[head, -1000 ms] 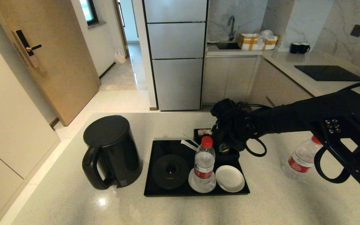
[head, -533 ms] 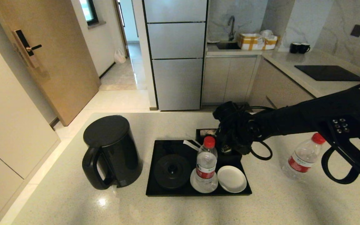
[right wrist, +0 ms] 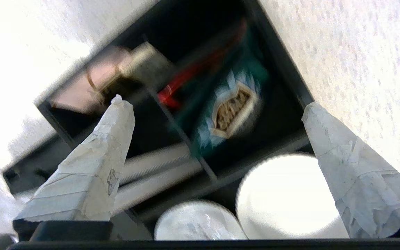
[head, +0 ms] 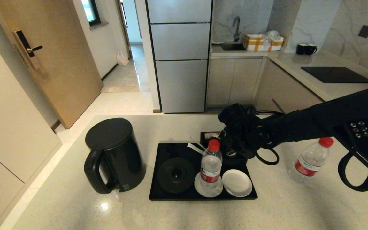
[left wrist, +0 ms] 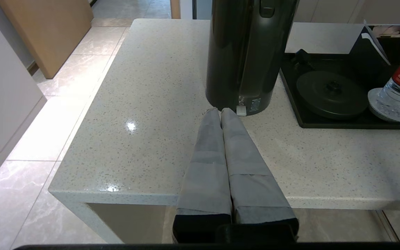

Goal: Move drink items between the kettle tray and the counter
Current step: Pick up the tea bag

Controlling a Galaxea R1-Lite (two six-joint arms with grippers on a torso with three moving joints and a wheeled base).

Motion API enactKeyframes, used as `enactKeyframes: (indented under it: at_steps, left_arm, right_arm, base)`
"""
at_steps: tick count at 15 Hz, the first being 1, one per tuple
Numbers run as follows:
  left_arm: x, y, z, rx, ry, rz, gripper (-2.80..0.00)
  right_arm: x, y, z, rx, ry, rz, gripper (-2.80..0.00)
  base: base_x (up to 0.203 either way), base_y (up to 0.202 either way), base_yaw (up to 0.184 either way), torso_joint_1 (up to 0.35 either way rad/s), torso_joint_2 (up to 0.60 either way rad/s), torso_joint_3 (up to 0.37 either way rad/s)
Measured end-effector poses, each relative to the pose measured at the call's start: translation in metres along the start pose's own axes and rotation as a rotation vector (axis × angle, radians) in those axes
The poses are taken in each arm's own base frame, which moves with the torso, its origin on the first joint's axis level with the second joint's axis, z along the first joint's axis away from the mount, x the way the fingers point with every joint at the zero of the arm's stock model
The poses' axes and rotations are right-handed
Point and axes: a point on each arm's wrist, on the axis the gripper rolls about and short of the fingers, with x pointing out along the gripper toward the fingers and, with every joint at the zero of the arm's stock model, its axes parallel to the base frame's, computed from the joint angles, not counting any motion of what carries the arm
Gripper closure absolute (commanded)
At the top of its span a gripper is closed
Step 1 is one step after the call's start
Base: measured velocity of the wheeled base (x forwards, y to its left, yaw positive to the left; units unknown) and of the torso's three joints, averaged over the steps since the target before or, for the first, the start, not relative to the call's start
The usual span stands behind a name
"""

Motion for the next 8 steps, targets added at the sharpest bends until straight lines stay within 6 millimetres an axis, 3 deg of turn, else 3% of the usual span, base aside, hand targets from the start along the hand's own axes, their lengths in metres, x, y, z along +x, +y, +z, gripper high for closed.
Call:
enactKeyframes:
  at_steps: [8]
  left_arm:
    - [0.0,0.0,0.0,0.0,0.0,0.0,0.0]
  right_arm:
    - [-0.008,-0.013,-0.01,-0.015,-0.009,-0.022,-2.8]
  base:
    - [0.0,0.0,0.0,0.0,0.0,0.0]
